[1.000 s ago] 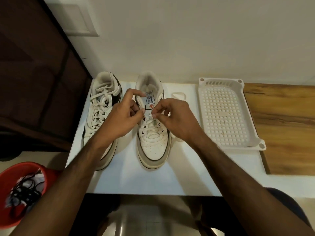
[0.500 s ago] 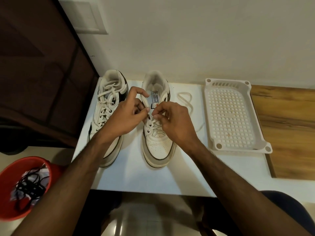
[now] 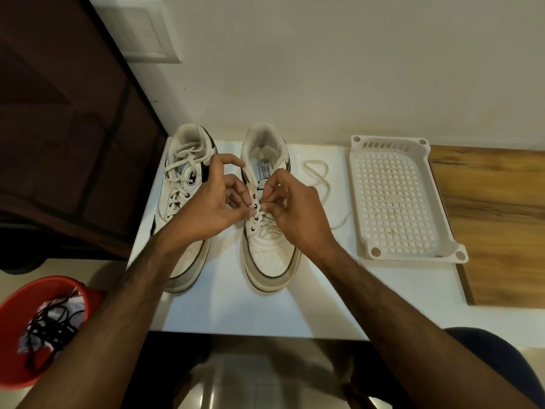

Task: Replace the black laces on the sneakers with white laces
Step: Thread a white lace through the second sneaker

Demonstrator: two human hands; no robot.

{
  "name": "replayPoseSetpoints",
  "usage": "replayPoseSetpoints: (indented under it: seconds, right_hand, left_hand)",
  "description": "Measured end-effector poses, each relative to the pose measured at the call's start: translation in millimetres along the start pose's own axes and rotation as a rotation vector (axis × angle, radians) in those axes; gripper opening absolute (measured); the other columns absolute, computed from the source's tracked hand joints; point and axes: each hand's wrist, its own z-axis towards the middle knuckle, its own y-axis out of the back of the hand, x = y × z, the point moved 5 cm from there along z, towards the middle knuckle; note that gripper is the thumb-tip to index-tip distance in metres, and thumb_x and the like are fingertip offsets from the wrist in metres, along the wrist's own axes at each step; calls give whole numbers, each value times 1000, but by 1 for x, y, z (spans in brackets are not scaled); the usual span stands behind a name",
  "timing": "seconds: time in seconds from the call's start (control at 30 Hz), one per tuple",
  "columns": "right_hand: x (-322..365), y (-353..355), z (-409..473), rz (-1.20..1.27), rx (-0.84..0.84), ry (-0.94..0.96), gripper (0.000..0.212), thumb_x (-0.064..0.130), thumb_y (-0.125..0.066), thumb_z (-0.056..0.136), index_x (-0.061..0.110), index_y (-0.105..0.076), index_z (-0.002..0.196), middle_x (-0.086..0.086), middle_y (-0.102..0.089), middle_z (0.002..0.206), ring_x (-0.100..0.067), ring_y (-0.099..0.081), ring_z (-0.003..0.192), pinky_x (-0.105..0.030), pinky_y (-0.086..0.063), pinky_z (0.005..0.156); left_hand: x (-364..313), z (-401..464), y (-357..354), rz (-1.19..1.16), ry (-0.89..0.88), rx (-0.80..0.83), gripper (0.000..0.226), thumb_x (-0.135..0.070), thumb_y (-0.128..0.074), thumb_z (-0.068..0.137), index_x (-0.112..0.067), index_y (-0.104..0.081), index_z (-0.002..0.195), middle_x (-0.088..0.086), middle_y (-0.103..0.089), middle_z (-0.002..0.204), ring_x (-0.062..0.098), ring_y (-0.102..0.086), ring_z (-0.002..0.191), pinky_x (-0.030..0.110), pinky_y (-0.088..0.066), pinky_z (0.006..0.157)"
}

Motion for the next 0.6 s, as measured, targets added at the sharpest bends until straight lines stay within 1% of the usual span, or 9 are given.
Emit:
replayPoseSetpoints:
  seconds: [0.1,0.17,0.27,0.3,0.37,0.4,0.43,0.5,0.6]
  right_hand:
    - [-1,0,0,38,44,-28,28,-6,-66,89,18,-57,98,6,-71,80,-4,-69,80,-23,-55,73]
    - [-1,2,0,68,73,-47,28,-6,-64,91,16,-56,105,1,-73,83,-4,-68,79,-13,-49,67]
    - [2,3,0,71,122,-54,30,-4,-63,92,18,-55,112,3,-73,85,-1,-67,80,-11,-48,70]
    - [3,3,0,56,134,-48,31,-1,-63,91,20,-55,113,6,-72,85,0,-66,80,-16,-51,76]
    - [4,1,0,23,148,-35,32,5,-64,90,26,-54,112,13,-71,84,3,-64,81,-34,-53,89]
    - [5,0,0,9,152,-32,32,8,-65,90,29,-53,111,16,-70,83,4,-63,82,-43,-51,94]
    - [4,-1,0,-9,155,-33,31,11,-66,90,32,-53,109,19,-69,82,4,-62,84,-49,-48,97]
    - [4,-2,1,-51,160,-41,31,16,-68,90,36,-52,107,22,-68,82,0,-60,91,-53,-43,101]
    - [5,-2,2,-76,163,-53,30,19,-70,88,36,-53,108,20,-68,86,-7,-61,96,-51,-40,104]
  left_hand:
    - [0,1,1,74,-38,11,52,-1,-84,80,-19,-46,111,3,-66,88,15,-66,78,25,-54,73]
    - [-5,-2,0,201,-145,47,29,-6,-82,83,-14,-59,100,-4,-66,89,12,-64,81,20,-49,70]
    - [-11,-4,0,339,-311,44,16,-7,-77,87,-12,-63,92,-6,-63,90,13,-62,84,14,-44,71]
    - [-13,-4,-1,386,-352,33,15,-8,-76,89,-12,-61,91,-6,-61,90,14,-61,83,20,-46,71]
    - [-14,-5,0,471,-404,5,14,-10,-73,92,-14,-59,90,-7,-59,91,15,-60,83,36,-49,71]
    - [-15,-6,0,465,-399,-10,12,-10,-71,93,-13,-59,91,-6,-60,93,15,-61,84,40,-49,72]
    - [-16,-7,2,417,-376,-28,11,-8,-69,94,-11,-59,92,-5,-62,95,16,-63,86,40,-49,73]
    - [-21,-9,10,209,-319,-90,10,-2,-62,98,-9,-55,94,-1,-69,99,19,-68,87,38,-51,73]
    - [-37,-12,24,-191,-361,-249,13,-1,-47,103,-12,-45,98,7,-73,93,26,-70,71,39,-49,61]
